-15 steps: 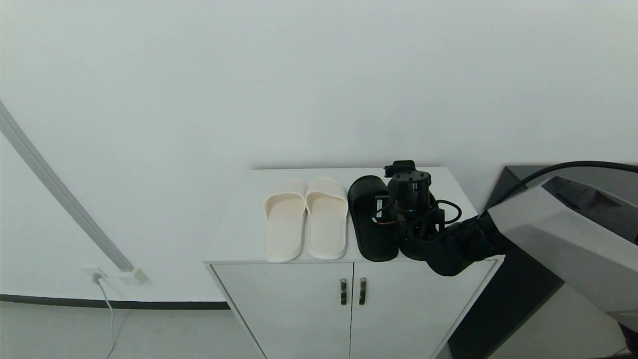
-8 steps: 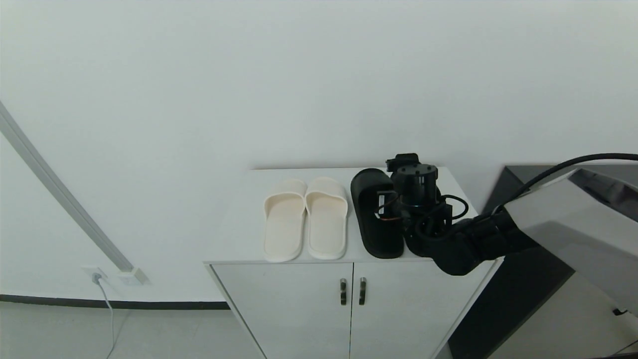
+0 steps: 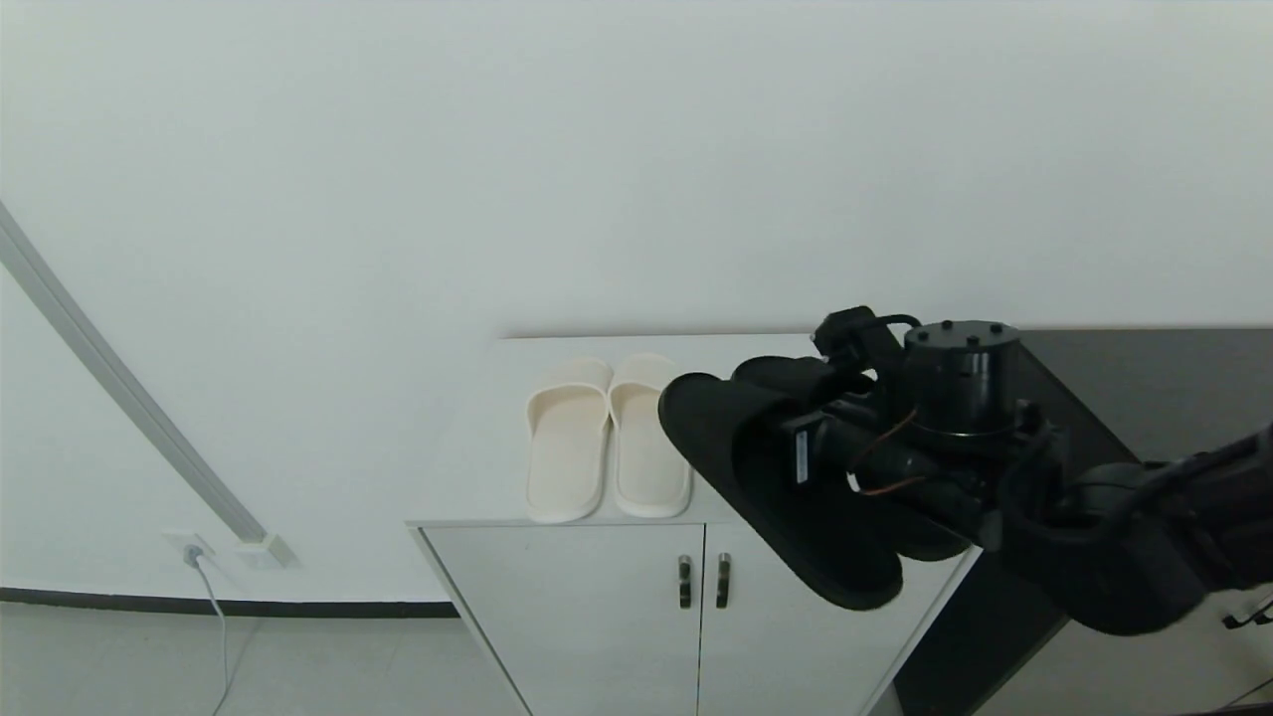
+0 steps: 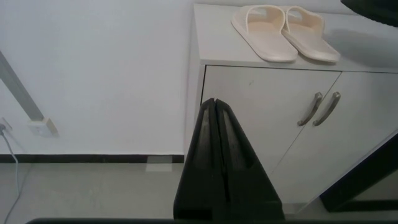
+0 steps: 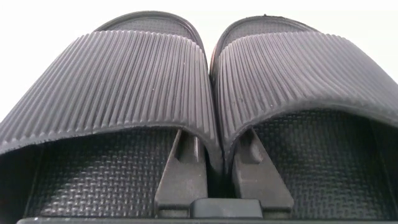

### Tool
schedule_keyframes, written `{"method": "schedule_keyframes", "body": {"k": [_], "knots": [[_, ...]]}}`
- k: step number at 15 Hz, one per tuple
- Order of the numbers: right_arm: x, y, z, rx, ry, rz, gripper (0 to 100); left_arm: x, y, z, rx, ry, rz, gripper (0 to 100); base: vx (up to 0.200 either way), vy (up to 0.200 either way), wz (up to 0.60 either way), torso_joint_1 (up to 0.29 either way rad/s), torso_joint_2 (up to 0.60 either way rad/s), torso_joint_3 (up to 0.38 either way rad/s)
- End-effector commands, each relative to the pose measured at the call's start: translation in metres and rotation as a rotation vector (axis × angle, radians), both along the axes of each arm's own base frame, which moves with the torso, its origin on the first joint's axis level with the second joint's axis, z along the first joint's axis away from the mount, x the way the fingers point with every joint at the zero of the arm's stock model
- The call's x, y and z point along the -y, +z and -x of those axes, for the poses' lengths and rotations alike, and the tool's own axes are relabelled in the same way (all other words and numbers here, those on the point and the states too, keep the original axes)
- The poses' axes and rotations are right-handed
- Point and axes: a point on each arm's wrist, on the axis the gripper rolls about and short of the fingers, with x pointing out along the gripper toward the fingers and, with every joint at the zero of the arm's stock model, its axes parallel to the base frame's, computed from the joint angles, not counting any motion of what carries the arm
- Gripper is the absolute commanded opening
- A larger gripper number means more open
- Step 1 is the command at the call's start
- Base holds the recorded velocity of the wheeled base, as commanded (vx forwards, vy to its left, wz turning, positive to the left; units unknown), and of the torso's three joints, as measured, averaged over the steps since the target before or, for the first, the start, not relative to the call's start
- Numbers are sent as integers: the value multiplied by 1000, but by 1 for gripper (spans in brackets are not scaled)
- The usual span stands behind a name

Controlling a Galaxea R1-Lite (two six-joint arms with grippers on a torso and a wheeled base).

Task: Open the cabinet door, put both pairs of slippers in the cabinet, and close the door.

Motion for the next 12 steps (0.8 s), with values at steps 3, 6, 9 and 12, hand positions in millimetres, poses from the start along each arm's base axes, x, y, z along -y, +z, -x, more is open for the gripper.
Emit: {"method": "schedule_keyframes", "body": {"k": [3, 6, 9, 12], "knots": [[28, 12, 56, -16, 235, -29, 0, 0, 0, 0, 0, 0, 2, 0, 0, 0, 0, 0, 0, 0], [26, 6, 64, -10, 273, 12, 0, 0, 0, 0, 0, 2, 3, 0, 0, 0, 0, 0, 0, 0], [25, 4, 65, -18, 279, 17, 0, 0, 0, 0, 0, 2, 3, 0, 0, 0, 0, 0, 0, 0], [24, 2, 64, -24, 278, 22, 0, 0, 0, 0, -2, 2, 3, 0, -200, 0, 0, 9, 1, 2]]}}
